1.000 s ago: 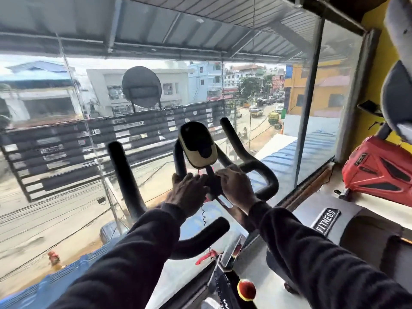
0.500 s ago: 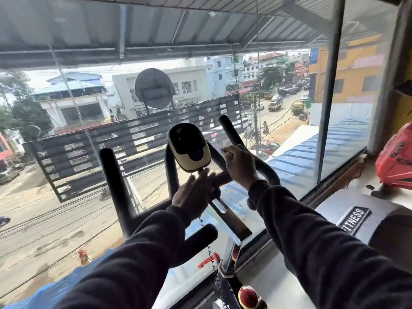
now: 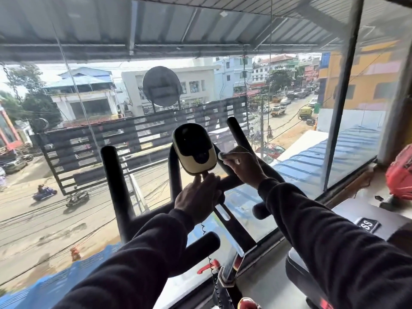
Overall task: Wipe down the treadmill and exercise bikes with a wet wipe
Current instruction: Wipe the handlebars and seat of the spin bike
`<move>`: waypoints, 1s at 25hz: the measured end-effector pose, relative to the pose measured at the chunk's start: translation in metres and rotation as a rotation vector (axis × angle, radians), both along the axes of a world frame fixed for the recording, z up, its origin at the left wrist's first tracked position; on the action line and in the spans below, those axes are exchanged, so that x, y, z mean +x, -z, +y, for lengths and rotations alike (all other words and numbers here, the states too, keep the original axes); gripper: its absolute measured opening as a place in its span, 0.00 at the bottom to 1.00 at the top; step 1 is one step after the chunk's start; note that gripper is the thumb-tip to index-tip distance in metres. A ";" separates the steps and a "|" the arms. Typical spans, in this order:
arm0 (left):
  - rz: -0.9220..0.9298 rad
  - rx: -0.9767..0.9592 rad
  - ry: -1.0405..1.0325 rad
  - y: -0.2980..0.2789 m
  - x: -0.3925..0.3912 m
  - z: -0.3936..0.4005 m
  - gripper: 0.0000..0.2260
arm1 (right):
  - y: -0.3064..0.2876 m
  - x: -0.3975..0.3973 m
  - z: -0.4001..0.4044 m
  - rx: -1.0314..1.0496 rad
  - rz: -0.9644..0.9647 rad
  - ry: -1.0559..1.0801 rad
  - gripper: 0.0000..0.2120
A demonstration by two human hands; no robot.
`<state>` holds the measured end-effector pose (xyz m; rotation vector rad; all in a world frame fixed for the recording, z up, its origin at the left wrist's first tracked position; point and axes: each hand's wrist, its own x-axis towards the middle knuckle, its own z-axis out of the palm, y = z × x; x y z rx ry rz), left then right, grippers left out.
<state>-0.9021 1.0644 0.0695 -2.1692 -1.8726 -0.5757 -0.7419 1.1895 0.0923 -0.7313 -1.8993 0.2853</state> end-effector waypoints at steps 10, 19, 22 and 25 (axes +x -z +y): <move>0.023 0.027 -0.031 -0.002 0.008 0.001 0.15 | -0.001 0.007 -0.003 0.226 -0.282 0.019 0.11; 0.053 0.032 -0.056 -0.011 0.017 -0.013 0.11 | 0.001 0.002 -0.015 0.274 -0.333 0.124 0.10; 0.040 0.011 -0.046 -0.010 0.017 -0.012 0.11 | 0.012 0.004 -0.022 0.251 -0.337 0.089 0.09; 0.030 0.023 -0.054 -0.008 0.014 -0.011 0.12 | 0.017 0.021 -0.017 0.202 -0.331 0.086 0.10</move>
